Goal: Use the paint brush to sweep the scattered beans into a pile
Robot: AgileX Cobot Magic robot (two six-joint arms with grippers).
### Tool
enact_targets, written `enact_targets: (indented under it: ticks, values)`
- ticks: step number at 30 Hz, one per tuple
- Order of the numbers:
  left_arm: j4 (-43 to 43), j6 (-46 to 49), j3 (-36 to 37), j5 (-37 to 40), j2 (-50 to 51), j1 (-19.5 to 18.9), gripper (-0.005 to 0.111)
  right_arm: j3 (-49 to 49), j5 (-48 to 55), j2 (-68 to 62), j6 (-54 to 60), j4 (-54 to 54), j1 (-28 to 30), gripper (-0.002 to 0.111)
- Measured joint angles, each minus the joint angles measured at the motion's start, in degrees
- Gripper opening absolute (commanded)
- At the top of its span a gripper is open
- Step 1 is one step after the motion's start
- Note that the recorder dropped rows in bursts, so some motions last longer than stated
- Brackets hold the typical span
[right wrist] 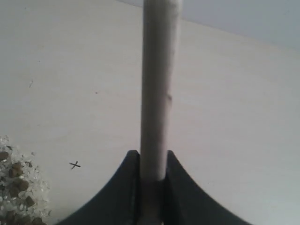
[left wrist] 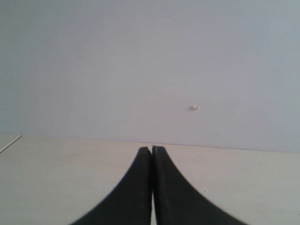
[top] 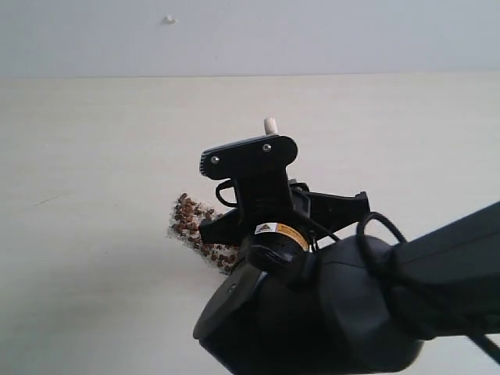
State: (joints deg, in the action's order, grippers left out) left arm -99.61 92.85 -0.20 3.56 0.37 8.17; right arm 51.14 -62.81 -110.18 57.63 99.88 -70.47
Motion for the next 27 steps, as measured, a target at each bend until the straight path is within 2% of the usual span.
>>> enact_targets:
  ticks: [22, 27]
  values:
    - [0.00, 0.00, 0.00, 0.00, 0.00, 0.00, 0.000, 21.40, -1.39, -13.37, 2.75, -0.67, 0.00, 0.000]
    - [0.00, 0.00, 0.00, 0.00, 0.00, 0.00, 0.000, 25.83, -1.61, -14.62, 2.26, -0.01, 2.03, 0.000]
